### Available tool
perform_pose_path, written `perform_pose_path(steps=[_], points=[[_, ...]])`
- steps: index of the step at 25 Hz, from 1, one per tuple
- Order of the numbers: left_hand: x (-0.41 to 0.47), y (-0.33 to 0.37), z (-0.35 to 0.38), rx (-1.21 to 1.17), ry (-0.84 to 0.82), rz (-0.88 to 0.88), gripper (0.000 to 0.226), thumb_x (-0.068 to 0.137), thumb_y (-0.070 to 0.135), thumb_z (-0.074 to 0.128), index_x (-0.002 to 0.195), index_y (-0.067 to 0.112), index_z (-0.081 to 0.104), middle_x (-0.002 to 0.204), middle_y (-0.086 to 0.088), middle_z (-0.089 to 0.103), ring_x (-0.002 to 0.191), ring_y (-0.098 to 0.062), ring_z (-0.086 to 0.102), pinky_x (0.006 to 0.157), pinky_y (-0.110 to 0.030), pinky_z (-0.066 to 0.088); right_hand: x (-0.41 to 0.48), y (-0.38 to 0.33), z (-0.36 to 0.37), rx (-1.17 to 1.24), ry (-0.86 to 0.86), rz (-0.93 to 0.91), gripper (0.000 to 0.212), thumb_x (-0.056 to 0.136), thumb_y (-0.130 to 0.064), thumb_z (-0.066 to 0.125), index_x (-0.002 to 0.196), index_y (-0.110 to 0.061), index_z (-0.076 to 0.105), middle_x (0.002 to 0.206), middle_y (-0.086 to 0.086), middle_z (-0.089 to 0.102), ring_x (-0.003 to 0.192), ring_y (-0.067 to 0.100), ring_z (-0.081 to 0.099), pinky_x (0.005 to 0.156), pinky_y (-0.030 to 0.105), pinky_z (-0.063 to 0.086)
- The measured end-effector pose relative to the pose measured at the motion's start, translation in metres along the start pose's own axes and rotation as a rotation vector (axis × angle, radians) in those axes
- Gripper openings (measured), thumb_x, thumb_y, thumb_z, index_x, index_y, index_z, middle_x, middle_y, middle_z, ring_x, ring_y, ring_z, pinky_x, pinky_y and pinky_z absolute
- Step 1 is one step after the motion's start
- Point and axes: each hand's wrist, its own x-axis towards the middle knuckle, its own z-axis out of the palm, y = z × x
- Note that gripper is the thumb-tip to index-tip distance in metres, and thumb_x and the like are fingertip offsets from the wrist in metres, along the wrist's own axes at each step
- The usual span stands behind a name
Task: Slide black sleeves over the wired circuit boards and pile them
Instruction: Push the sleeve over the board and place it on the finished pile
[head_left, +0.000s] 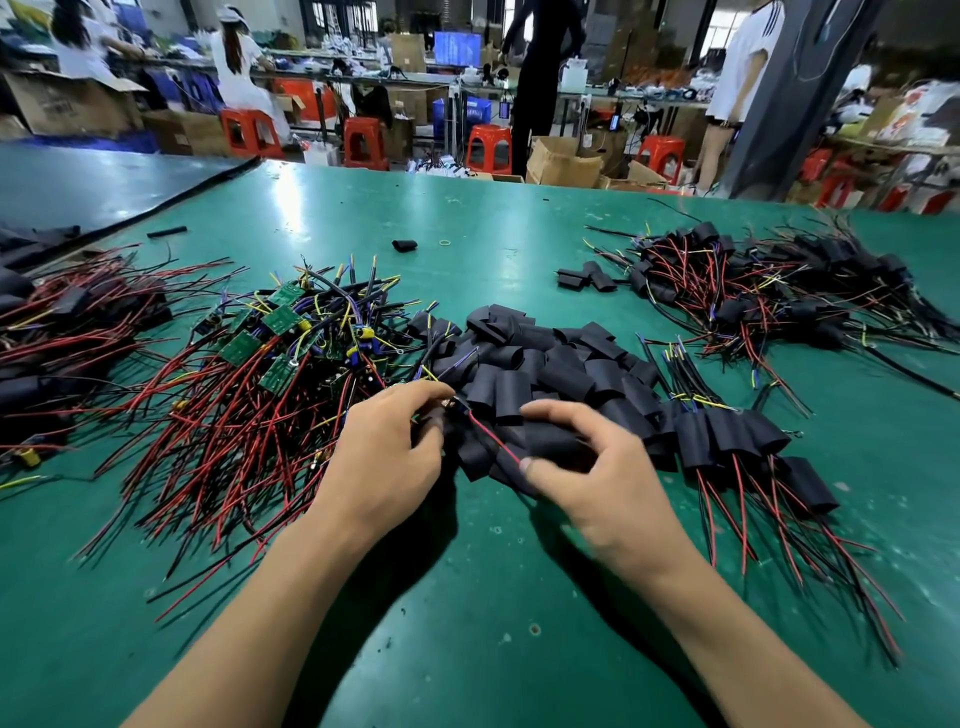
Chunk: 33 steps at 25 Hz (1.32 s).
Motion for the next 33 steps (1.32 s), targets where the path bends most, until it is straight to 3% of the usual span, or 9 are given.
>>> perform_pose_path(steps=[4, 8, 12, 15, 17, 22, 26, 28, 33], points=[[0.002, 0.000, 0.001, -0.076, 0.122, -0.007, 0.023, 0.089, -0.001, 0.064, 0.106, 0.009, 0.073, 0.101, 0.000, 0.072, 0.092, -0.014, 0.067, 0.088, -0.027, 0.052, 0.013, -0.006, -0.018, 0.823, 0.075, 0.254, 0.040, 0.066, 0.009, 0.073, 0.099, -0.014, 0.075, 0.080, 0.003, 0.071, 0.066, 0.014, 0.063, 0.059, 0.018, 0.052], [0.002, 0.000, 0.002, -0.113, 0.133, -0.022, 0.017, 0.088, 0.001, 0.066, 0.096, 0.012, 0.076, 0.086, 0.005, 0.073, 0.075, -0.004, 0.064, 0.074, -0.018, 0.051, 0.018, -0.013, -0.026, 1.113, 0.073, 0.307, 0.037, 0.064, 0.004, 0.066, 0.097, -0.009, 0.076, 0.079, 0.005, 0.068, 0.065, 0.016, 0.063, 0.059, 0.018, 0.054], [0.002, 0.006, 0.012, -0.332, -0.043, -0.247, 0.013, 0.094, 0.016, 0.065, 0.087, 0.014, 0.076, 0.077, 0.000, 0.076, 0.061, -0.010, 0.069, 0.060, -0.024, 0.056, 0.012, -0.015, -0.023, 1.106, -0.058, 0.307, 0.036, 0.063, 0.004, 0.068, 0.094, -0.011, 0.080, 0.083, 0.006, 0.069, 0.066, 0.015, 0.064, 0.061, 0.018, 0.054], [0.004, 0.017, 0.015, -0.838, -0.186, -0.619, 0.030, 0.099, 0.029, 0.057, 0.091, 0.003, 0.068, 0.084, -0.017, 0.075, 0.051, -0.018, 0.066, 0.045, -0.024, 0.053, 0.010, -0.015, -0.021, 1.005, -0.211, 0.309, 0.044, 0.061, 0.013, 0.069, 0.096, -0.013, 0.080, 0.085, 0.006, 0.068, 0.065, 0.015, 0.062, 0.059, 0.019, 0.053], [0.005, 0.021, 0.015, -1.044, -0.233, -0.714, 0.034, 0.097, 0.032, 0.057, 0.097, -0.001, 0.065, 0.087, -0.018, 0.075, 0.053, -0.018, 0.069, 0.048, -0.025, 0.057, 0.007, -0.015, -0.018, 0.904, -0.318, 0.329, 0.042, 0.065, 0.010, 0.066, 0.096, -0.014, 0.080, 0.085, 0.007, 0.069, 0.063, 0.015, 0.061, 0.058, 0.019, 0.052], [0.008, 0.020, 0.007, -1.201, -0.213, -0.727, 0.014, 0.095, 0.018, 0.058, 0.103, 0.006, 0.062, 0.099, -0.012, 0.076, 0.064, -0.016, 0.070, 0.064, -0.027, 0.059, 0.001, -0.012, -0.010, 0.762, -0.474, 0.345, 0.037, 0.071, 0.000, 0.074, 0.107, -0.011, 0.076, 0.098, 0.016, 0.068, 0.068, 0.016, 0.061, 0.065, 0.022, 0.053], [0.016, 0.014, -0.013, -1.447, -0.166, -0.746, 0.027, 0.078, 0.015, 0.059, 0.101, 0.003, 0.066, 0.078, -0.007, 0.070, 0.051, -0.013, 0.056, 0.050, -0.022, 0.053, 0.003, -0.008, -0.012, 0.716, -0.407, 0.330, 0.043, 0.065, -0.017, 0.083, 0.107, -0.015, 0.076, 0.088, 0.007, 0.065, 0.067, 0.013, 0.059, 0.061, 0.021, 0.050], [0.019, 0.008, -0.022, -1.644, -0.119, -0.734, 0.028, 0.079, 0.016, 0.055, 0.099, 0.001, 0.069, 0.080, -0.007, 0.067, 0.052, -0.013, 0.053, 0.049, -0.022, 0.049, 0.003, -0.007, -0.012, 0.717, -0.401, 0.336, 0.045, 0.065, -0.020, 0.084, 0.109, -0.015, 0.076, 0.088, 0.007, 0.064, 0.068, 0.012, 0.059, 0.061, 0.021, 0.050], [0.020, -0.004, -0.023, -1.585, -0.104, -0.681, 0.027, 0.079, 0.021, 0.054, 0.103, 0.015, 0.065, 0.125, -0.009, 0.069, 0.103, -0.025, 0.071, 0.085, -0.036, 0.053, 0.004, -0.003, -0.010, 0.698, -0.386, 0.350, 0.038, 0.072, -0.015, 0.080, 0.110, -0.015, 0.076, 0.091, 0.008, 0.063, 0.068, 0.012, 0.058, 0.061, 0.020, 0.049]])
